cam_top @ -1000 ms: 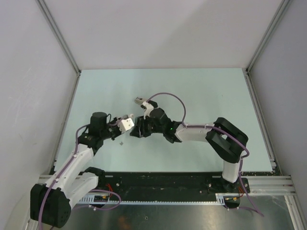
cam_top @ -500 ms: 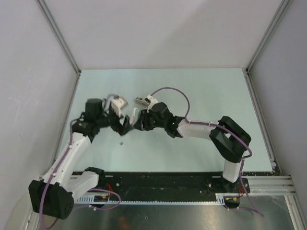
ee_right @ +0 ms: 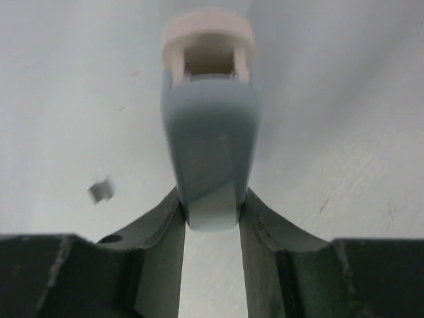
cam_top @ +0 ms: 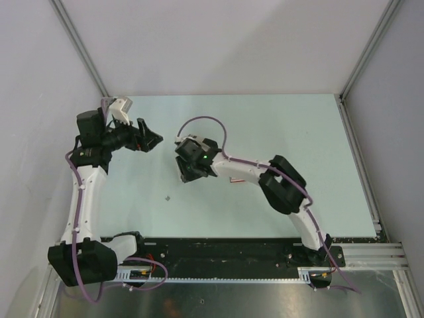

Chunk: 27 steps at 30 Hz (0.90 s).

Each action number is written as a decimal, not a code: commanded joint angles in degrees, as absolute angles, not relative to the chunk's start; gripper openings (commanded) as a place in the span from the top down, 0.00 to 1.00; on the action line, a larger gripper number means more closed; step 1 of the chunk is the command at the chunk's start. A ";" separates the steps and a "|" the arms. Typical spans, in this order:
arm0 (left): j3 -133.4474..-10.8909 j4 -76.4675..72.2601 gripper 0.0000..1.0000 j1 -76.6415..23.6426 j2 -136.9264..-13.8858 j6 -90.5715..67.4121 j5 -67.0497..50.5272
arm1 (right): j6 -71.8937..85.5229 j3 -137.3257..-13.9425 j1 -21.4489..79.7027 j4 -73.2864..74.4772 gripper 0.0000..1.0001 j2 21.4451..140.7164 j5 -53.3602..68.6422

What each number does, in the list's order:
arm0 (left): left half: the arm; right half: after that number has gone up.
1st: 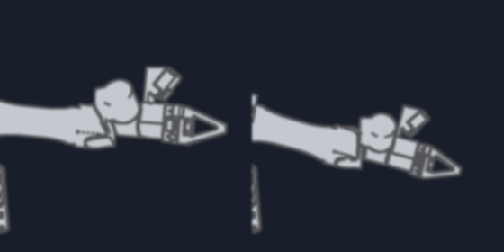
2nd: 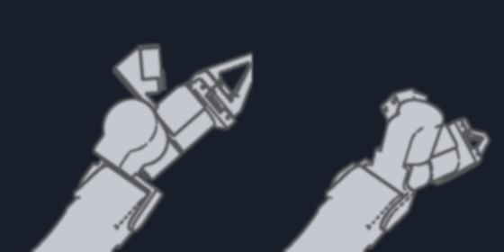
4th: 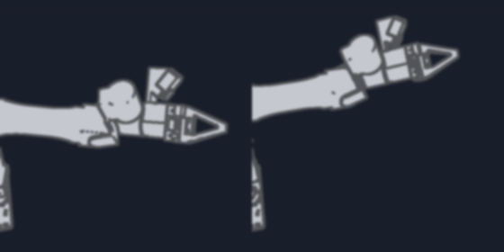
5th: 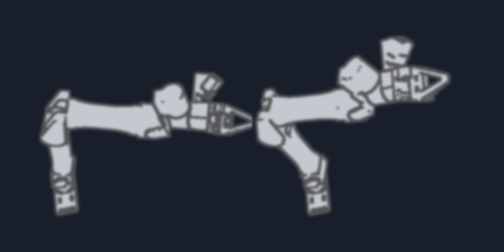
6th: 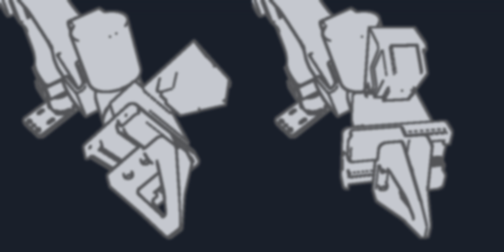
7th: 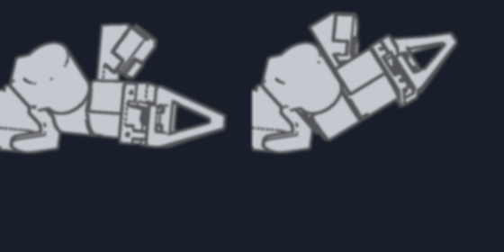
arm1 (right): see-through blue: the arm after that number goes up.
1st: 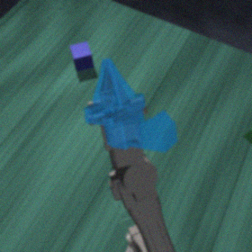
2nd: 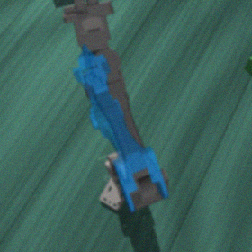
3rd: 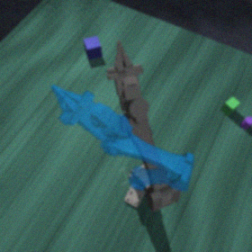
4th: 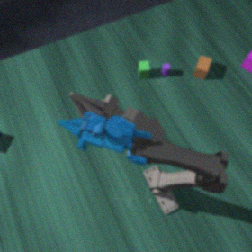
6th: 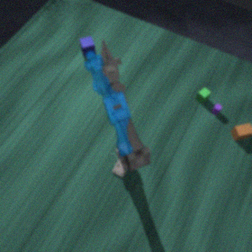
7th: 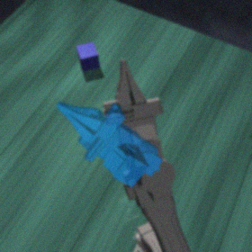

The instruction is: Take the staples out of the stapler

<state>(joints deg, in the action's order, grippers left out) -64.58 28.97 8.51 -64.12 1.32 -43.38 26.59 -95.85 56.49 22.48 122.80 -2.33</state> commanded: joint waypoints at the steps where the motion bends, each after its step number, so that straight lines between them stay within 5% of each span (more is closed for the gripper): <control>1: -63.98 29.74 0.07 9.37 -62.46 -3.63 -44.82 | 22.25 -108.82 57.49 39.30 0.78 129.16 -9.14; 8: -63.40 29.70 0.07 10.62 -63.13 -5.48 -44.15 | 21.52 -122.43 57.17 46.85 0.74 137.31 -8.92; 16: -63.64 29.70 0.03 13.07 -65.70 -8.41 -45.06 | 21.92 -138.15 56.99 51.76 0.43 147.10 -6.57; 27: -62.62 29.65 0.04 13.24 -67.02 -4.91 -43.26 | 21.62 -130.04 55.60 46.12 0.36 138.03 -6.04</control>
